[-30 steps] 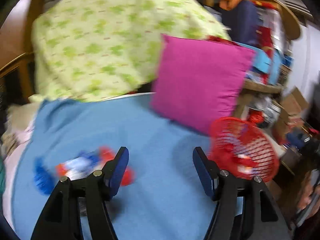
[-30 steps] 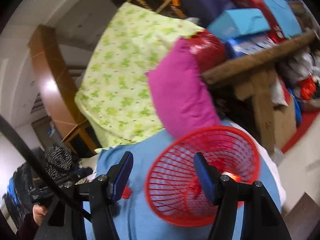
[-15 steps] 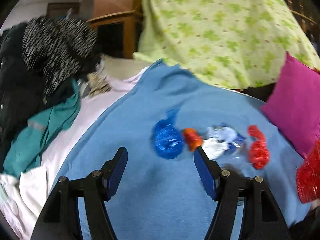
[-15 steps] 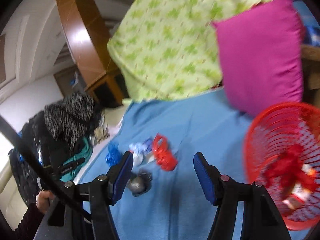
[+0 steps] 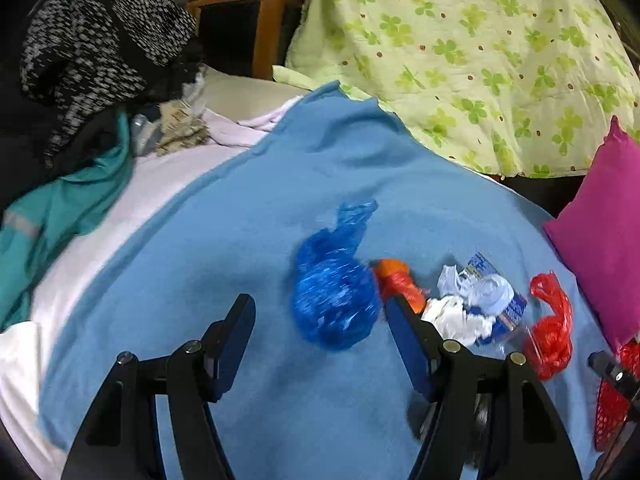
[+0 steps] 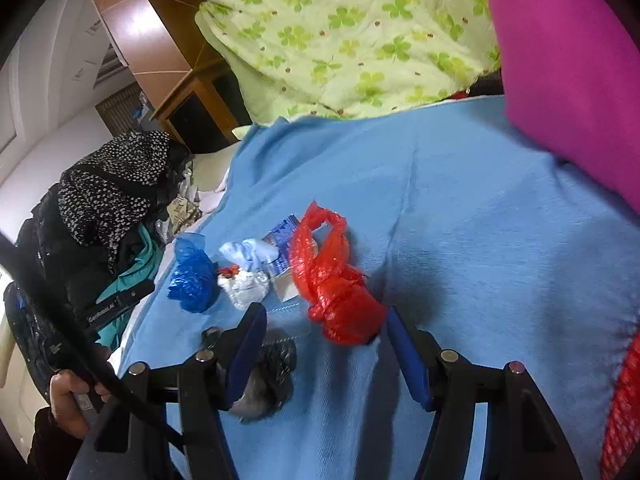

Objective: Collect trash
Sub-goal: 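Grasp the blue plastic bag with the left tool while the right tool grasps the red bag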

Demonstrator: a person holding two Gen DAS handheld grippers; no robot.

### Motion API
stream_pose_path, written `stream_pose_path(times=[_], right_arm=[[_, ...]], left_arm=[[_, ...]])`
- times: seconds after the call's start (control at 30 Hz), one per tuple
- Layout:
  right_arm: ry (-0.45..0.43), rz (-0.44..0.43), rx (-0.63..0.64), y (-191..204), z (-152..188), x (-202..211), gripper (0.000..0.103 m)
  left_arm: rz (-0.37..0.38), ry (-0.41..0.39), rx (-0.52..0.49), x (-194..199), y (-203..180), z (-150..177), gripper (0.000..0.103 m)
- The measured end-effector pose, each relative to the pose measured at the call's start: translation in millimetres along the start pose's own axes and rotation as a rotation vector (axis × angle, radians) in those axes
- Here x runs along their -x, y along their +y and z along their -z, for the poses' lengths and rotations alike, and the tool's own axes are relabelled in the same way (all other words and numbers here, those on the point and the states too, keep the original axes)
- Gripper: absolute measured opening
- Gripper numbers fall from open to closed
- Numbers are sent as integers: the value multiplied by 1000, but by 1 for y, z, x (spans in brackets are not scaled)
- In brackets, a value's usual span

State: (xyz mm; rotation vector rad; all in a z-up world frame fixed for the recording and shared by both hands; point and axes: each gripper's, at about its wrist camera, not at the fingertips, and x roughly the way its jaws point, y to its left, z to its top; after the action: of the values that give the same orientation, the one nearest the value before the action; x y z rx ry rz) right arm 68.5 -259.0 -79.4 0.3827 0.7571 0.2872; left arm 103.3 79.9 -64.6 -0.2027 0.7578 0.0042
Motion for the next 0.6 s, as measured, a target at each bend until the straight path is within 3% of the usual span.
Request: stream_pose_path(times=[0.33,0.43,0.6], right_arm=[[79,-27,-21,-10,-18,-59,65],[117,-11,-14,-10,-17,-74,56],[105,-11,-16,-13,-16,-70,45]], left_arm=[[12,61,21,-53,-11,-9,69],[36,93,73,-64,-1,-7,69],[80,97,142,-69,13,-4,62]])
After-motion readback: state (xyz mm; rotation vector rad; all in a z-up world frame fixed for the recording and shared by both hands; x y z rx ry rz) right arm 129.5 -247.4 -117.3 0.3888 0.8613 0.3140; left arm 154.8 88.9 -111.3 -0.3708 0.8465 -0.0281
